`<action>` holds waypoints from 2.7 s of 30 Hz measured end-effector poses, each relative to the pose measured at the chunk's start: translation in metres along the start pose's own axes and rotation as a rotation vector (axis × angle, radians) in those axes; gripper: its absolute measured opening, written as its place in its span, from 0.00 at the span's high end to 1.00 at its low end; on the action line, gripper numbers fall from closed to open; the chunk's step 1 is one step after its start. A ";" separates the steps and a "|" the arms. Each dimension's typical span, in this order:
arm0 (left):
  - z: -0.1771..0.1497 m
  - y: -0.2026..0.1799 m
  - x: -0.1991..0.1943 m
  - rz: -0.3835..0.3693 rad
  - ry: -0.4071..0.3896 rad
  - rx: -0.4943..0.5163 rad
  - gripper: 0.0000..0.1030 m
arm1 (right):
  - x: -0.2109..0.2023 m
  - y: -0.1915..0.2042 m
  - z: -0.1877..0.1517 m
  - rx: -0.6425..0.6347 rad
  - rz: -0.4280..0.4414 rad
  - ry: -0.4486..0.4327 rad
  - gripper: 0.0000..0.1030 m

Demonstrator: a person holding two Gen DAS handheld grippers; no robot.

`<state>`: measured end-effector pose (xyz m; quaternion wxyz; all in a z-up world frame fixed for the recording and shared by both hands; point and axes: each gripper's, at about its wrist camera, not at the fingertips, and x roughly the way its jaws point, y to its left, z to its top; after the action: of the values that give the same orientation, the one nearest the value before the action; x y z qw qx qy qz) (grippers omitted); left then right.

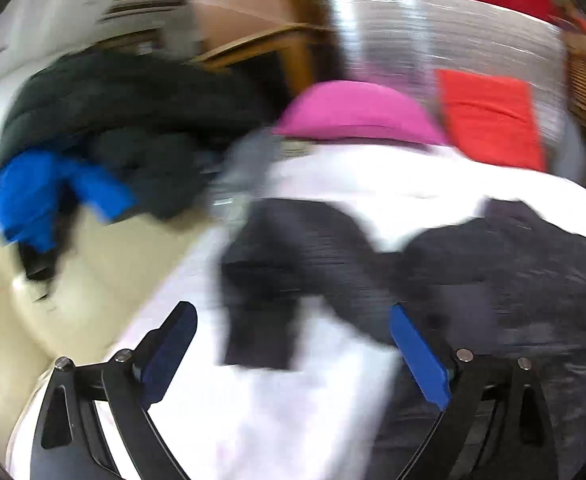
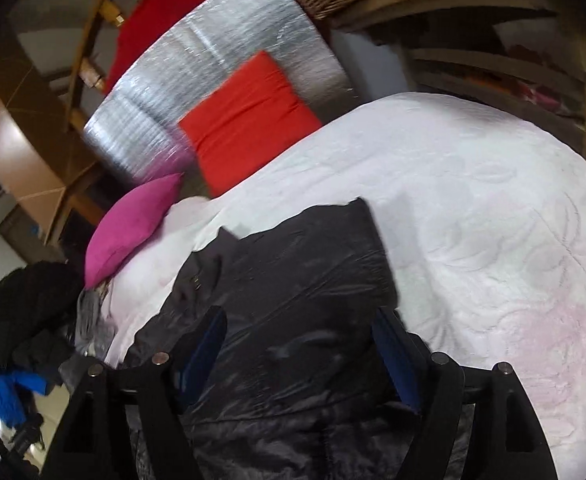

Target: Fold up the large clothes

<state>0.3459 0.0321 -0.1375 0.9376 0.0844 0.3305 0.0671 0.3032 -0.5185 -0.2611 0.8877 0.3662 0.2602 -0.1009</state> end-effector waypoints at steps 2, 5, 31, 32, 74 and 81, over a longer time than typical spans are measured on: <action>-0.009 0.031 0.012 0.037 0.046 -0.055 0.05 | 0.002 0.004 -0.004 -0.010 0.010 0.010 0.24; -0.027 0.068 0.045 0.057 0.153 -0.163 0.05 | 0.005 0.009 -0.008 -0.019 0.021 0.020 0.24; 0.076 -0.026 -0.002 -0.353 0.078 0.018 0.94 | 0.008 0.004 -0.009 0.023 0.050 0.029 0.24; 0.086 -0.041 -0.019 -0.397 0.063 0.046 0.94 | 0.007 0.004 -0.008 0.028 0.057 0.031 0.24; -0.031 -0.138 0.093 -0.461 0.176 -0.187 0.60 | 0.077 0.014 -0.041 0.039 0.145 0.317 0.33; -0.041 -0.157 0.100 -0.486 0.223 -0.092 0.60 | 0.079 0.052 -0.066 -0.179 0.089 0.329 0.68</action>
<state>0.4087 -0.0981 -0.2617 0.8869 -0.0482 0.4387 -0.1363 0.3634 -0.4340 -0.3115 0.8658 0.3084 0.3935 0.0232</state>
